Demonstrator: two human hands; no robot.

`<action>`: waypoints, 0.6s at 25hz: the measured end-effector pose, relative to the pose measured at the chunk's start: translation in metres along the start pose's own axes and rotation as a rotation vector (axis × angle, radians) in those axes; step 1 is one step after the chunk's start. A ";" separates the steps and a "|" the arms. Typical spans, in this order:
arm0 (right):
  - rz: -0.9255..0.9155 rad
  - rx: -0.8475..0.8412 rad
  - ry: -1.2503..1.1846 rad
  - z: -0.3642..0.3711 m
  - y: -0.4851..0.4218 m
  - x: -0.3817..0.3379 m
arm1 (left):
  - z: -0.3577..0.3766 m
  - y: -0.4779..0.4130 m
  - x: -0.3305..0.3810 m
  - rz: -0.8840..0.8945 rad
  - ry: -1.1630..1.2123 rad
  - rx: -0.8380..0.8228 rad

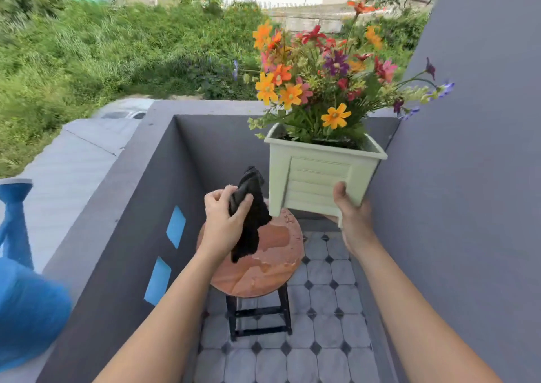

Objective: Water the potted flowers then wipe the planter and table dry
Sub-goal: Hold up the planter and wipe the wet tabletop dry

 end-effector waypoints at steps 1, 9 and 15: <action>0.003 0.002 0.009 -0.009 -0.011 0.002 | 0.011 -0.004 -0.011 -0.013 -0.104 -0.012; -0.050 -0.037 0.072 -0.032 -0.078 0.016 | 0.043 0.017 -0.046 -0.010 -0.640 0.151; -0.104 -0.032 0.089 -0.033 -0.108 0.022 | 0.180 0.088 -0.117 0.022 -0.829 -0.531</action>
Point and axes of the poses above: each hand's wrist, its own y-axis away from the middle knuckle, its own z-axis out of the palm, x = y × z, the point moved 8 cm from there along -y, towards the middle knuckle, and after that the axes turned 12 degrees about -y, right-handed, at the moved point
